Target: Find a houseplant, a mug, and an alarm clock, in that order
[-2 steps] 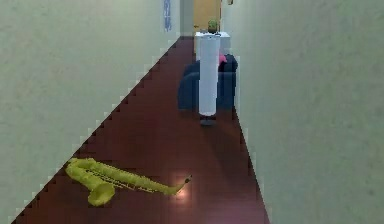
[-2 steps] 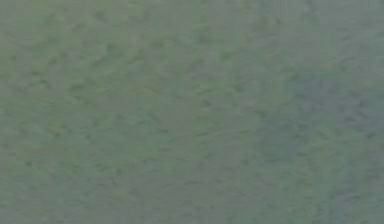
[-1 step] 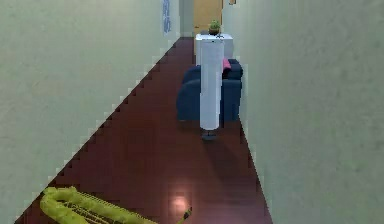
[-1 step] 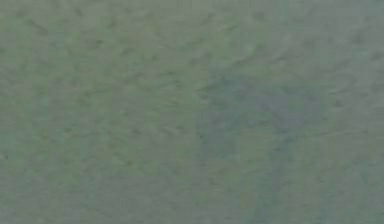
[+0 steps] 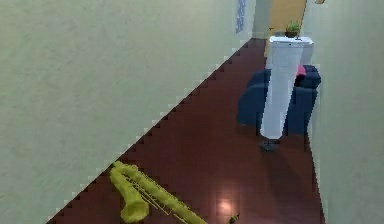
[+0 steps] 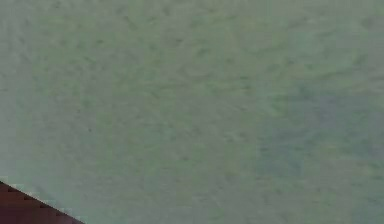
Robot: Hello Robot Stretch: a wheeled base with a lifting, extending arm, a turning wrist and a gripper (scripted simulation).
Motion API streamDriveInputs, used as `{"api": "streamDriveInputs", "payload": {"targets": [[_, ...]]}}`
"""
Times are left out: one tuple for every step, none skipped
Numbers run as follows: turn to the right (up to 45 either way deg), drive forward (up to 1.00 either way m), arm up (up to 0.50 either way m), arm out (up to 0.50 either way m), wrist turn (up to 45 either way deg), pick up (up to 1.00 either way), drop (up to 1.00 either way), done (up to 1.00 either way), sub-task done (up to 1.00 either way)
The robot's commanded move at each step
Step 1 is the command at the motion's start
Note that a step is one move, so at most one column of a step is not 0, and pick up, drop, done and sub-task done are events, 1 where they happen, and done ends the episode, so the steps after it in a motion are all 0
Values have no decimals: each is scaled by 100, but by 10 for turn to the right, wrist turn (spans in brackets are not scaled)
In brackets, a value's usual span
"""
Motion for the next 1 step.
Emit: {"api": "streamDriveInputs", "payload": {"targets": [[0,100,0,0,0,0,0,0,0]]}}
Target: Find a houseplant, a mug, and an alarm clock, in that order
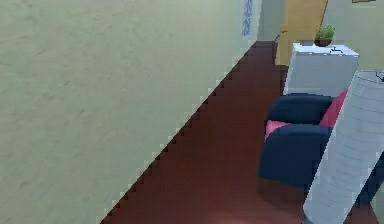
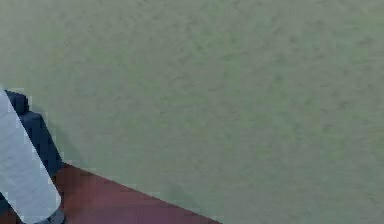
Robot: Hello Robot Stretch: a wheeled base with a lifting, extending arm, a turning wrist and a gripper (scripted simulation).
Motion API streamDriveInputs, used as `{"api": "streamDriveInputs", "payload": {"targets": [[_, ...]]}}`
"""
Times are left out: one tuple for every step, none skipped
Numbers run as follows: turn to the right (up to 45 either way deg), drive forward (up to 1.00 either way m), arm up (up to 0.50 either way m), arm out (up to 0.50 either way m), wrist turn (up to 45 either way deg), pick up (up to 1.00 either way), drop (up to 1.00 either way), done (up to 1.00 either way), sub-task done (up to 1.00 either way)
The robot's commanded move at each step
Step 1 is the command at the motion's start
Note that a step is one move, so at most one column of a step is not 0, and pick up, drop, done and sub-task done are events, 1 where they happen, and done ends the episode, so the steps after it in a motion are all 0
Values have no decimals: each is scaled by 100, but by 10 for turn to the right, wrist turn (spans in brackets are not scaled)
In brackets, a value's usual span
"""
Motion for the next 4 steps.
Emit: {"api": "streamDriveInputs", "payload": {"targets": [[0,100,0,0,0,0,0,0,0],[0,45,0,0,0,0,0,0,0],[210,0,0,0,0,0,0,0,0],[0,100,0,0,0,0,0,0,0]]}}
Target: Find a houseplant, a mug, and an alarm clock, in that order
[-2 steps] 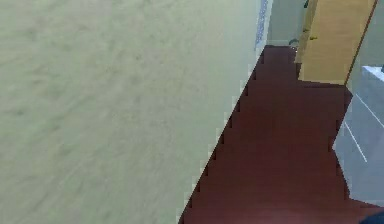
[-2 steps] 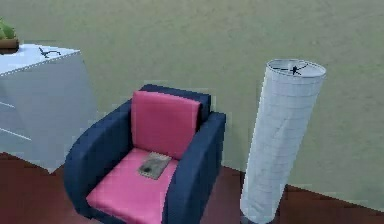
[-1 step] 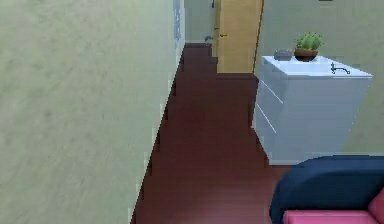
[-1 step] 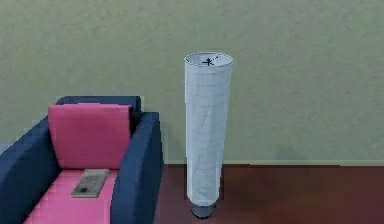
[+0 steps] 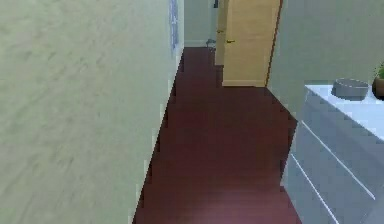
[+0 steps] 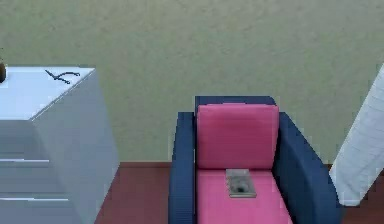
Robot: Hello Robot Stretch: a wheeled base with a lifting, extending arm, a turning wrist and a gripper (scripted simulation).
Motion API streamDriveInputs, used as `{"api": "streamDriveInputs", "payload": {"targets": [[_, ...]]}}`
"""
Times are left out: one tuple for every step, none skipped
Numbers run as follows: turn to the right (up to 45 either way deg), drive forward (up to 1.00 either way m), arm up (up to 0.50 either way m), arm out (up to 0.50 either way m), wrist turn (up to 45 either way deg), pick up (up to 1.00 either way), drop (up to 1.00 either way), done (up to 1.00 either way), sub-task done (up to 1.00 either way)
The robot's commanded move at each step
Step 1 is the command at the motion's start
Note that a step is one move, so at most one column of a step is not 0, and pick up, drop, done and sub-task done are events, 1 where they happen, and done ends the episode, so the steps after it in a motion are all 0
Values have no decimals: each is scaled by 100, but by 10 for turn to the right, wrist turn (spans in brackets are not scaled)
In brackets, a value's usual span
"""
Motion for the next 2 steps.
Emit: {"api": "streamDriveInputs", "payload": {"targets": [[0,100,0,0,0,0,0,0,0],[0,100,0,0,0,0,0,0,0]]}}
